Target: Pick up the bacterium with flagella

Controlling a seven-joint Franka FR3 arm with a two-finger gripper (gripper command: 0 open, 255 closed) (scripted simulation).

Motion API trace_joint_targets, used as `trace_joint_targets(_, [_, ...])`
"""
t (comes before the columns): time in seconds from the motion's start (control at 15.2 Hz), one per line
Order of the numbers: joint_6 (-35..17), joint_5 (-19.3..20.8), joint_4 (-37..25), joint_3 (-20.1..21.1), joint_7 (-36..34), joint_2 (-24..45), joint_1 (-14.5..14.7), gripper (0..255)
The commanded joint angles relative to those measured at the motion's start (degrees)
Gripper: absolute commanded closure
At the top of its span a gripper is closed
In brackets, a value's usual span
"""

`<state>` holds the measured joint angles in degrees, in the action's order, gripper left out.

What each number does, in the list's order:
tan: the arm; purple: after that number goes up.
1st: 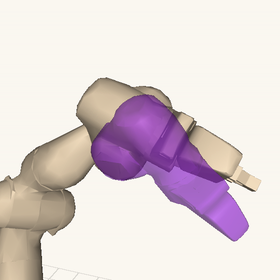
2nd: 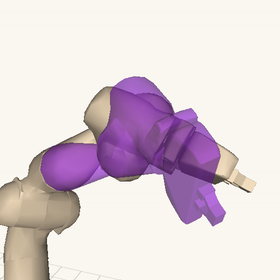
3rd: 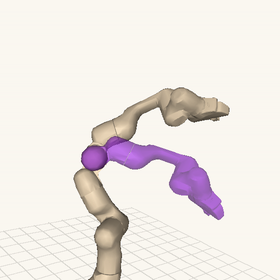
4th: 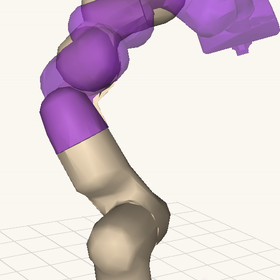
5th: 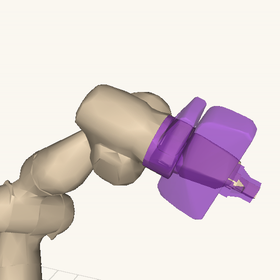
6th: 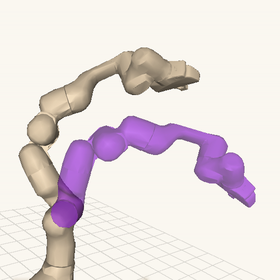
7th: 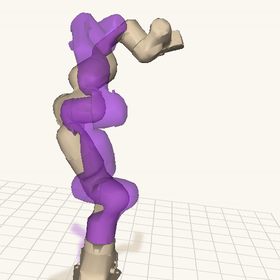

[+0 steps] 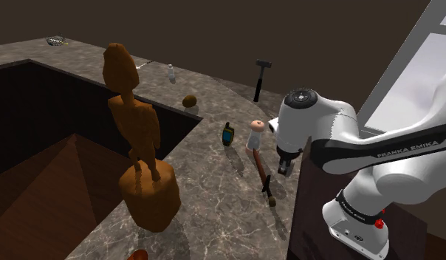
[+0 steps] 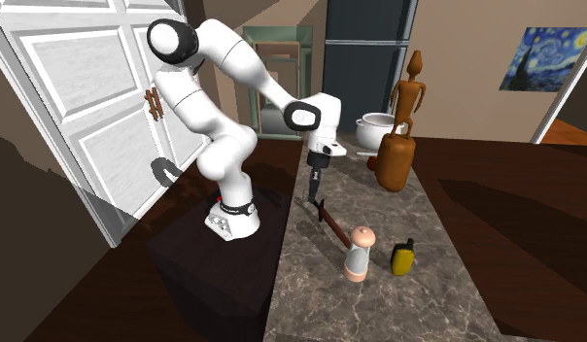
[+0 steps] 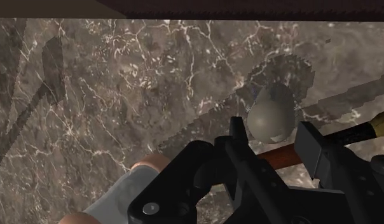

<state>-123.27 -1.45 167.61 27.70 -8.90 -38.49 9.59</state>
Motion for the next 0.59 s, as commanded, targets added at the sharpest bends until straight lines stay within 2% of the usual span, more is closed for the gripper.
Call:
trace_joint_targets(0.0, [2.34, -0.05, -0.89, -0.65, 0.65, -1.48, 0.29, 255])
trace_joint_targets(0.4, [8.48, 0.15, -3.67, -2.33, 2.27, -5.04, 0.76, 255])
trace_joint_targets(0.53, [8.63, 0.16, -3.74, -2.37, 2.31, -5.12, 0.77, 255])
